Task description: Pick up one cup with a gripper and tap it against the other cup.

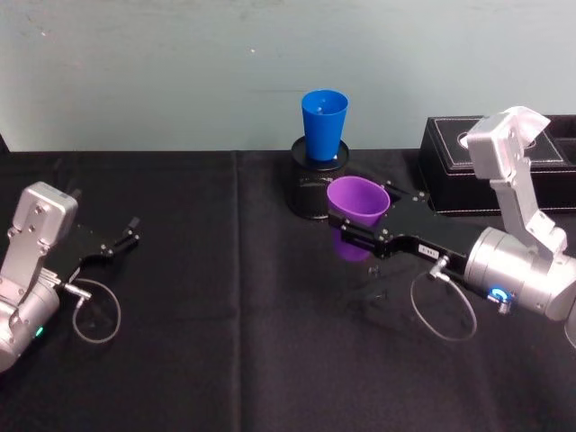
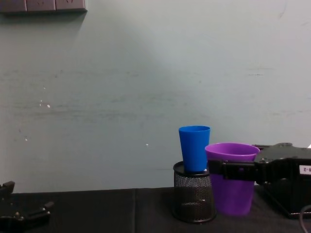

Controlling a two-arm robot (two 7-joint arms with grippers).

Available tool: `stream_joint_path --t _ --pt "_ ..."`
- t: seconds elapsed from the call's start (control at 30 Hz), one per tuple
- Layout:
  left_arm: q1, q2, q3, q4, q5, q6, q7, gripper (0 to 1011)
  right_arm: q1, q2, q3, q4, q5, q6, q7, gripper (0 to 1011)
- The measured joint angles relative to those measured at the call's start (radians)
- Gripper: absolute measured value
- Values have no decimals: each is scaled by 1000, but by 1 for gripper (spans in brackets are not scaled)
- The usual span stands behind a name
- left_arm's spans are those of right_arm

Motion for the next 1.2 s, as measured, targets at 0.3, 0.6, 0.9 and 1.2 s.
stream_joint_path --t 0.3,0.6,0.9,1.2 --pt "0 0 0 0 0 0 0 1000 15 7 -10 -5 16 16 -11 720" --pt "0 0 0 0 0 0 0 1000 14 6 -9 -4 13 15 -10 720" --pt "0 0 0 0 0 0 0 1000 13 5 -9 -3 11 14 -9 720" --pt "0 0 0 0 0 0 0 1000 12 5 -8 -3 10 13 -9 720"
